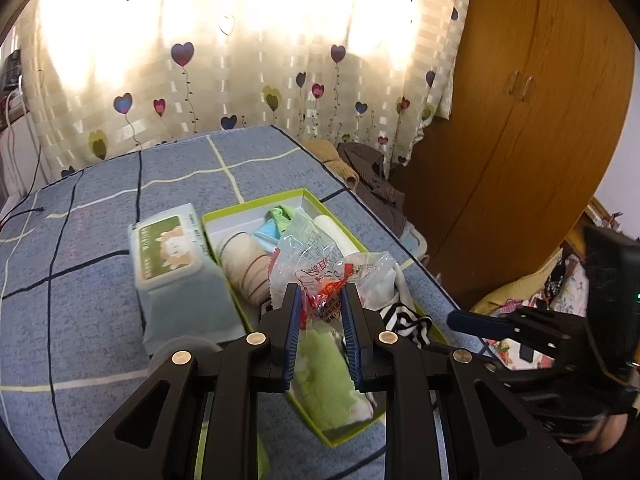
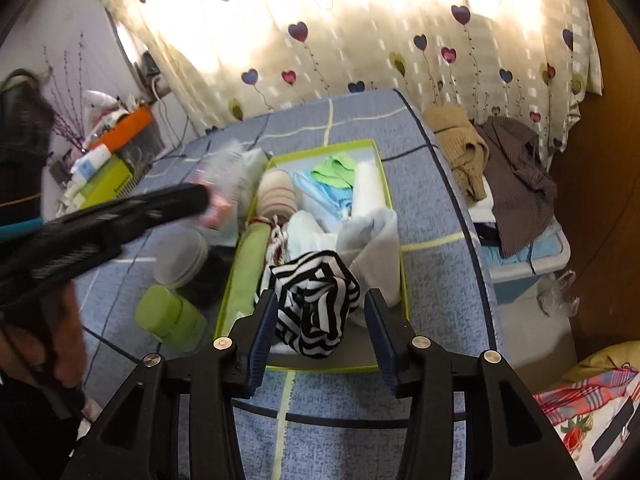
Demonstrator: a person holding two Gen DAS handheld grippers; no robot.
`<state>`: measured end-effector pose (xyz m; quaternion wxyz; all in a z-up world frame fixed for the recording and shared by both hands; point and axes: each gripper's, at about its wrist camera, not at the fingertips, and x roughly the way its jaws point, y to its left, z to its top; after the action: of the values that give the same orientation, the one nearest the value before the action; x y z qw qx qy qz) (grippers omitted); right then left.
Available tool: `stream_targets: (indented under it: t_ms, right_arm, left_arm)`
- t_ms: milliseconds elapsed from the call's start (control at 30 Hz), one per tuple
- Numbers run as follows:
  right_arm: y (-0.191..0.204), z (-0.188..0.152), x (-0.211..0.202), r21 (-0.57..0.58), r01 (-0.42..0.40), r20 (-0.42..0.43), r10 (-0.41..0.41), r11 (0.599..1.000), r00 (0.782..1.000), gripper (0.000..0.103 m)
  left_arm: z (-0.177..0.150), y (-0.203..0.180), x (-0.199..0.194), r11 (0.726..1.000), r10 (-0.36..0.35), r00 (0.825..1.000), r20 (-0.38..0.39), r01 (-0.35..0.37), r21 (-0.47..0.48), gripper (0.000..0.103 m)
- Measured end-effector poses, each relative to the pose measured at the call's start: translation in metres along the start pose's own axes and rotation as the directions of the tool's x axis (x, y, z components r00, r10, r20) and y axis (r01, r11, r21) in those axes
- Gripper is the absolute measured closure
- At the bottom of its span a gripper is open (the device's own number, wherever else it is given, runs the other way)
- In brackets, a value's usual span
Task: Organize soft objects
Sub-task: 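Open the right tool to drop the striped sock while the left tool releases the bag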
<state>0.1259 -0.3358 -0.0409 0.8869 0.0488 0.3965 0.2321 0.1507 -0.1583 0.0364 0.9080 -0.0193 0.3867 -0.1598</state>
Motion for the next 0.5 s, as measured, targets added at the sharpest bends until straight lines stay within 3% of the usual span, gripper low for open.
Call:
stream_targets:
  t_ms: [367,500]
  right_arm:
    - [-0.026,0.008,0.006,0.038,-0.034,0.018,0.033,0.999,0.999,0.059]
    - [-0.034,0.01,0.011,0.05,-0.048,0.017,0.048,0.998,0.999,0.059]
  left_arm:
    - [0.022,-0.005,0.063,0.999,0.047,0.996,-0.082,-0.047,0.009,0.081]
    - [0.024,-0.002,0.084,0.998,0.054,0.991,-0.123,-0.055,-0.005,0.076]
